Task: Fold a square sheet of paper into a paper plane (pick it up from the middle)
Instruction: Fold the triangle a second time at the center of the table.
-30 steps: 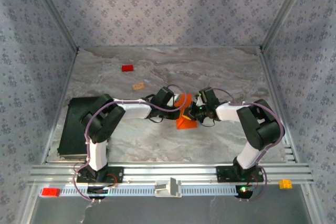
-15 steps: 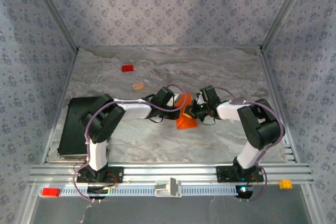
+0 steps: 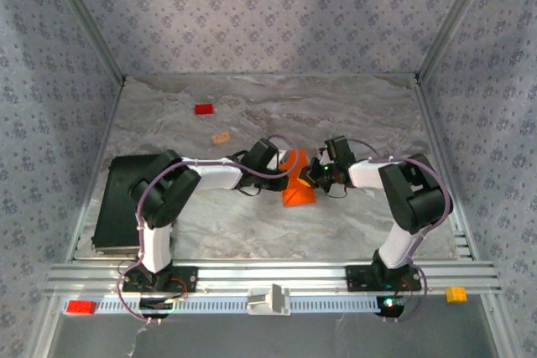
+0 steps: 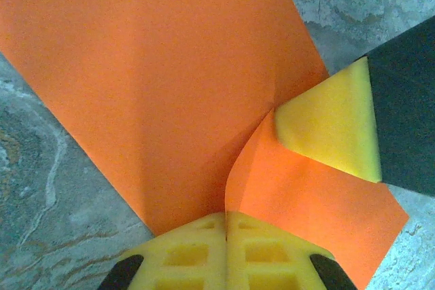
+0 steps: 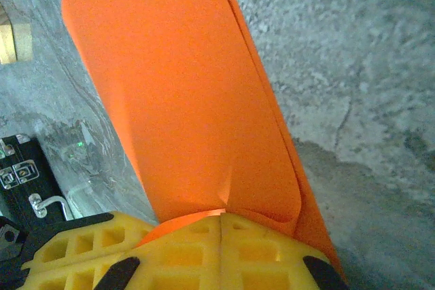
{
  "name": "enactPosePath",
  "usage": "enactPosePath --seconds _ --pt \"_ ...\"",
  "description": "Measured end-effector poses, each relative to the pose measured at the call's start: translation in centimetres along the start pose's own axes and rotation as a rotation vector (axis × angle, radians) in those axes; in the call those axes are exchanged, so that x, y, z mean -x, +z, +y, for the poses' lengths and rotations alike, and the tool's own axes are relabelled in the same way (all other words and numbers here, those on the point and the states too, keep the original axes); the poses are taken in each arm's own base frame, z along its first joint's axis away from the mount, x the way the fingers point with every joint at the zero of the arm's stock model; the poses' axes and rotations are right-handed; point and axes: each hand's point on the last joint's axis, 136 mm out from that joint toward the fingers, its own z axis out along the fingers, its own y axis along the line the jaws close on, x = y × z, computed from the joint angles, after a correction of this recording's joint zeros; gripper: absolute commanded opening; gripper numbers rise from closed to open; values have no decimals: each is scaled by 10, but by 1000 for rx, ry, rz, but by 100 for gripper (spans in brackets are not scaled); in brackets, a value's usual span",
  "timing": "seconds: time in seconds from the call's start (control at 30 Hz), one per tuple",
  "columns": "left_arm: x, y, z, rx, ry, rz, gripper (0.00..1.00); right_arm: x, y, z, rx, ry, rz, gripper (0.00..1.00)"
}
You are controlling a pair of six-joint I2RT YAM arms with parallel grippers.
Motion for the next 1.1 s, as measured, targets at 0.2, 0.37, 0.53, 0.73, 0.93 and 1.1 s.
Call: enactPosePath --seconds 0.2,0.37,0.53,0.73,0.93,1.1 --pt "0 0 0 0 0 0 0 9 -7 0 7 21 -12 0" --pt "0 0 0 0 0 0 0 17 -8 -6 -3 28 -28 0" --pt "0 0 0 0 0 0 0 18 -8 -11 -12 34 -32 0" --pt "1 1 0 -2 2 -4 0 24 -13 -14 -26 51 -62 0" --pt "1 1 0 -3 2 -5 0 42 -25 -24 -51 96 -138 0" --pt "1 1 0 -3 2 -5 0 47 -34 -18 -43 79 -174 0"
